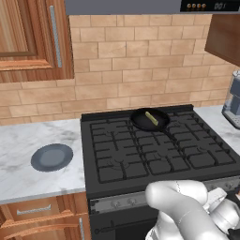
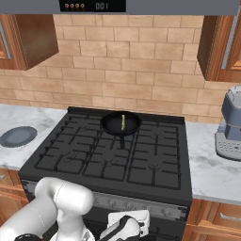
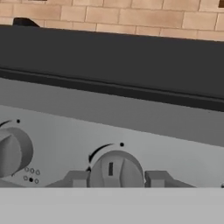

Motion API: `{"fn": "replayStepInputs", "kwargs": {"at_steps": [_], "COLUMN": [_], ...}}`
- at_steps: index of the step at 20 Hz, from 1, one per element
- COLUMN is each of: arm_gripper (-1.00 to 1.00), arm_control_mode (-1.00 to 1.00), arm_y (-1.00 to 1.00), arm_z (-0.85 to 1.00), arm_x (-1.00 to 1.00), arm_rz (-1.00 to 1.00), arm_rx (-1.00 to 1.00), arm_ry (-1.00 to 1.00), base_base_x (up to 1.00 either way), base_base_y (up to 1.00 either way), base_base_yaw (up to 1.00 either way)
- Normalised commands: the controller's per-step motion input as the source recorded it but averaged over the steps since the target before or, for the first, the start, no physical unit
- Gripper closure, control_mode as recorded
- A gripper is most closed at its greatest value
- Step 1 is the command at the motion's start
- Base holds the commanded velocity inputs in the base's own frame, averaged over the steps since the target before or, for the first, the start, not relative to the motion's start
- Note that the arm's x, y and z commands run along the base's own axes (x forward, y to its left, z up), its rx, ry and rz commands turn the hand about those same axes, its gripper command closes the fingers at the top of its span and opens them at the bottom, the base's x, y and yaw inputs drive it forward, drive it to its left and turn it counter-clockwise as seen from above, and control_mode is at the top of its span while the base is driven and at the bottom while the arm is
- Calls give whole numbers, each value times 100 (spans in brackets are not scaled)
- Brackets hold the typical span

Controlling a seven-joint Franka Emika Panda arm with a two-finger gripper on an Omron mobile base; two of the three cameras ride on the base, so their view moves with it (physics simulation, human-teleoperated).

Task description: Pick up the butter stick and place it in the pan. Then turn on the burner for the pan.

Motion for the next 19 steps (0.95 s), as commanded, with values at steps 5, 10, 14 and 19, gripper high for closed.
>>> {"fn": "replayStepInputs", "kwargs": {"at_steps": [5, 10, 14, 19], "arm_gripper": [100, 100, 100, 100], "arm_control_mode": [-100, -100, -100, -100], "arm_y": [5, 11, 13, 13], "arm_z": [0, 0, -1, -5], "arm_x": [-4, -7, -6, -2], "arm_rz": [1, 2, 2, 2], "arm_rx": [-31, -32, -32, -26], "arm_ry": [0, 0, 0, 0], "base_base_x": [0, 0, 0, 0], "base_base_y": [0, 0, 0, 0], "base_base_yaw": [0, 0, 0, 0]}}
